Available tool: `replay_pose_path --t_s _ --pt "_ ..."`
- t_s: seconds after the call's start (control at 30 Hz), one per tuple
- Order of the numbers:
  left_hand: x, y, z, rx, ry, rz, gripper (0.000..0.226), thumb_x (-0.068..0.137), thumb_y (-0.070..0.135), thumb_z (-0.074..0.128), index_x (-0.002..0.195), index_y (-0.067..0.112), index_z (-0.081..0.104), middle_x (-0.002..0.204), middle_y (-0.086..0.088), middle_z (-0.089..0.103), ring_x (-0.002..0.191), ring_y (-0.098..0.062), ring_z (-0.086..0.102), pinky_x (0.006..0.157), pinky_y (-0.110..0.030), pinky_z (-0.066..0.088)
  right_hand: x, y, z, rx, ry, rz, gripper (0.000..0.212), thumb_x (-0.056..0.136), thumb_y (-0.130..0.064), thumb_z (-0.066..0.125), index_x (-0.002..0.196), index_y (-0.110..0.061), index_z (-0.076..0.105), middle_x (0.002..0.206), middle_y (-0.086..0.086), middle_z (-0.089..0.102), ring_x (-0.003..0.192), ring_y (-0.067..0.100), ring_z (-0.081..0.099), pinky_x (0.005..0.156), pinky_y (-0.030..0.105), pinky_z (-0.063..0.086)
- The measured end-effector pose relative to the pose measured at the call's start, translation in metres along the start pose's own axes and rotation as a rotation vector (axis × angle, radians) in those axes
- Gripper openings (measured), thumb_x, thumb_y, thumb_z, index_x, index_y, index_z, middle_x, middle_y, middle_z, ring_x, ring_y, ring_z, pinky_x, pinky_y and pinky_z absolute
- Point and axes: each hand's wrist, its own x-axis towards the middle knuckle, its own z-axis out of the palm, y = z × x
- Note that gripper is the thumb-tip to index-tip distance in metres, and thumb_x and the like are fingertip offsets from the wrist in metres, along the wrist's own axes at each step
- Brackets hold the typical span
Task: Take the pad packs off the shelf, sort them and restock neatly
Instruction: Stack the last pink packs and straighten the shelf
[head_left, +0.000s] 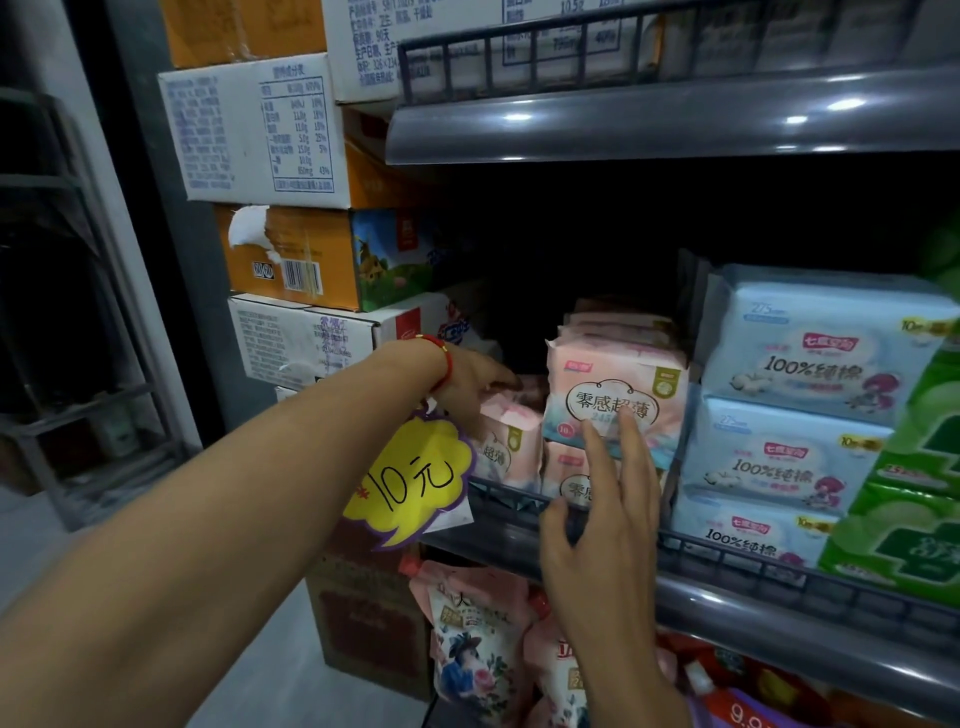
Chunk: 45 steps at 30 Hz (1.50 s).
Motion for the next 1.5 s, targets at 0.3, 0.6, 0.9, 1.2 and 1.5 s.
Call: replay_pose_path --t_s 0.3,0.6,0.9,1.2,1.5 --pt "0.009 0.019 0.004 0.183 0.170 0.082 0.080 0.074 0.065 0.078 0.134 0.016 0.061 0.125 -0.005 0.066 0.110 -0.028 0.060 0.094 -0.037 0.052 0.001 0.000 0.001 0.015 -0.017 0.011 0.074 0.091 -0.010 0.063 0.158 -0.030 0.035 0.169 -0.020 -0.001 0.156 0.007 0.001 0.124 0.050 0.026" --pt "0.009 0.026 0.028 0.151 0.405 -0.035 0.057 0.085 0.058 0.071 0.114 0.010 0.063 0.118 -0.016 0.059 0.104 -0.035 0.059 0.081 -0.040 0.050 -0.001 -0.001 -0.001 0.017 -0.031 0.005 0.075 0.092 -0.009 0.062 0.158 -0.029 0.033 0.169 -0.019 0.000 0.156 0.007 0.001 0.123 0.051 0.029" --pt "0.003 0.020 0.024 0.067 0.305 -0.063 0.074 0.076 0.041 0.086 0.136 0.015 0.052 0.129 -0.013 0.060 0.117 -0.032 0.058 0.097 -0.041 0.053 -0.001 0.000 -0.002 0.007 -0.032 -0.008 0.074 0.093 -0.009 0.061 0.158 -0.028 0.032 0.169 -0.018 0.001 0.156 0.007 0.002 0.122 0.051 0.032" --pt "-0.101 0.039 0.056 -0.385 0.778 -0.082 0.037 0.086 -0.004 0.060 0.113 0.017 0.074 0.121 -0.006 0.071 0.113 -0.024 0.064 0.096 -0.032 0.049 -0.012 -0.001 -0.016 0.015 -0.029 -0.055 0.068 0.093 -0.004 0.058 0.155 -0.027 0.041 0.170 -0.009 0.014 0.156 0.009 0.009 0.124 0.034 0.018" --pt "-0.155 0.164 0.149 -0.825 0.632 0.039 0.027 0.076 0.000 0.066 0.087 0.024 0.072 0.088 0.010 0.073 0.085 -0.006 0.067 0.073 -0.013 0.047 -0.078 0.058 -0.125 0.206 -0.384 0.387 0.028 0.092 -0.012 0.068 0.111 -0.033 0.070 0.104 -0.019 0.070 0.094 -0.004 0.066 0.087 0.019 0.052"
